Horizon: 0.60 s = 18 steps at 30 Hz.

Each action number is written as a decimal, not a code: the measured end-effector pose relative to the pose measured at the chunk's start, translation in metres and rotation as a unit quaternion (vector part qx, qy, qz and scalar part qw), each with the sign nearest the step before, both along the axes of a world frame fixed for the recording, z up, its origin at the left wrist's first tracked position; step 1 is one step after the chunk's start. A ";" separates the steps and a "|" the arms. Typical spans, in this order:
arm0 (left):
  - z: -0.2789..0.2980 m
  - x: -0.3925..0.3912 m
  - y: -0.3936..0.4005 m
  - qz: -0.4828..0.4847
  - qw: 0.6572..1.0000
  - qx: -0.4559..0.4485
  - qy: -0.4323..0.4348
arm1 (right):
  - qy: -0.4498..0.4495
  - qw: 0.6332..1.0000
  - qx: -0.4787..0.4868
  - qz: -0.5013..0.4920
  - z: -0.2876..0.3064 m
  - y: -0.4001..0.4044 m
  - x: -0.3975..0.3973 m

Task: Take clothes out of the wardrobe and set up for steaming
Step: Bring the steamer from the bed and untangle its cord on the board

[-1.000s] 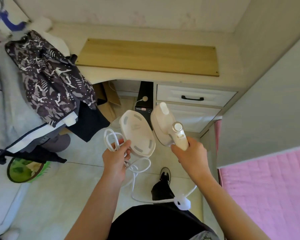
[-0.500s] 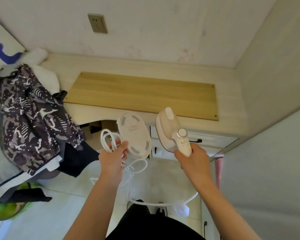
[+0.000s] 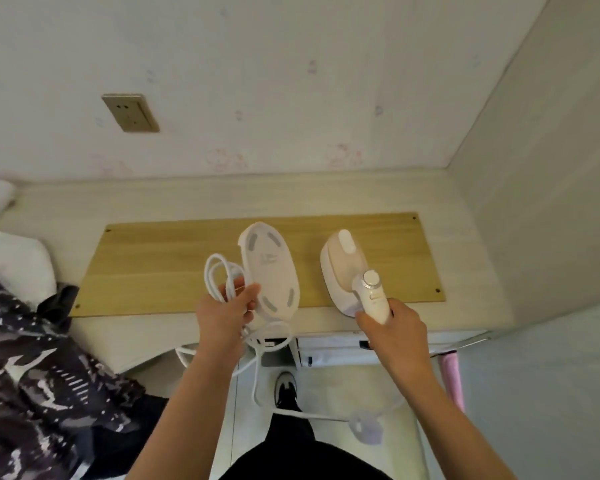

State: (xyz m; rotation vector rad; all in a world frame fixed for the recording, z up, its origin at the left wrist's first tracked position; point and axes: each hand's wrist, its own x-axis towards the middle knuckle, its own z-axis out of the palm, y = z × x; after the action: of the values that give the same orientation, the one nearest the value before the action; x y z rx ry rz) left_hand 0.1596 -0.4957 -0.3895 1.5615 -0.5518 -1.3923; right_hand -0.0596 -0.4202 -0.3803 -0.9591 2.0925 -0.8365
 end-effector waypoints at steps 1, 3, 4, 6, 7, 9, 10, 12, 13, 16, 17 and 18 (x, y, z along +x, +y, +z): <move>0.000 0.000 -0.013 -0.015 1.000 0.000 0.000 | 0.005 1.000 0.003 -0.009 0.000 -0.010 0.002; 0.000 0.001 -0.037 -0.047 0.999 -0.002 -0.003 | 0.016 1.000 0.008 -0.026 -0.001 -0.027 0.004; 0.000 0.001 -0.048 -0.063 0.998 0.000 -0.009 | 0.022 0.999 0.011 -0.031 -0.001 -0.035 0.006; -0.003 -0.001 -0.068 -0.088 0.996 0.011 -0.026 | 0.026 0.999 0.014 -0.044 -0.004 -0.047 0.009; -0.006 -0.004 -0.077 -0.098 0.994 0.016 -0.035 | 0.026 0.998 0.014 -0.052 -0.005 -0.052 0.009; -0.013 -0.011 -0.091 -0.112 0.992 0.025 -0.046 | 0.028 0.997 0.017 -0.065 -0.007 -0.059 0.009; -0.017 -0.014 -0.097 -0.114 0.992 0.031 -0.050 | 0.029 0.997 0.020 -0.070 -0.007 -0.062 0.008; -0.025 -0.021 -0.107 -0.116 0.991 0.048 -0.056 | 0.029 0.996 0.025 -0.075 -0.008 -0.067 0.003; -0.029 -0.025 -0.111 -0.121 0.989 0.058 -0.059 | 0.032 0.996 0.027 -0.076 -0.008 -0.069 0.000; -0.039 -0.039 -0.119 -0.137 0.985 0.082 -0.062 | 0.045 0.995 0.036 -0.086 -0.010 -0.075 -0.009; -0.042 -0.045 -0.120 -0.137 0.985 0.089 -0.060 | 0.047 0.994 0.039 -0.091 -0.010 -0.077 -0.013; -0.045 -0.050 -0.121 -0.137 0.984 0.096 -0.058 | 0.047 0.993 0.041 -0.096 -0.011 -0.079 -0.016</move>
State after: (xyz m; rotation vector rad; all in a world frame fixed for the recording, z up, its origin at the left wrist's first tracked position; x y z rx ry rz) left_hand 0.1092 -0.6163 -0.4341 1.7811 -0.7452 -1.6058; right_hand -0.0760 -0.4988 -0.3915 -0.7765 2.3087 -0.8062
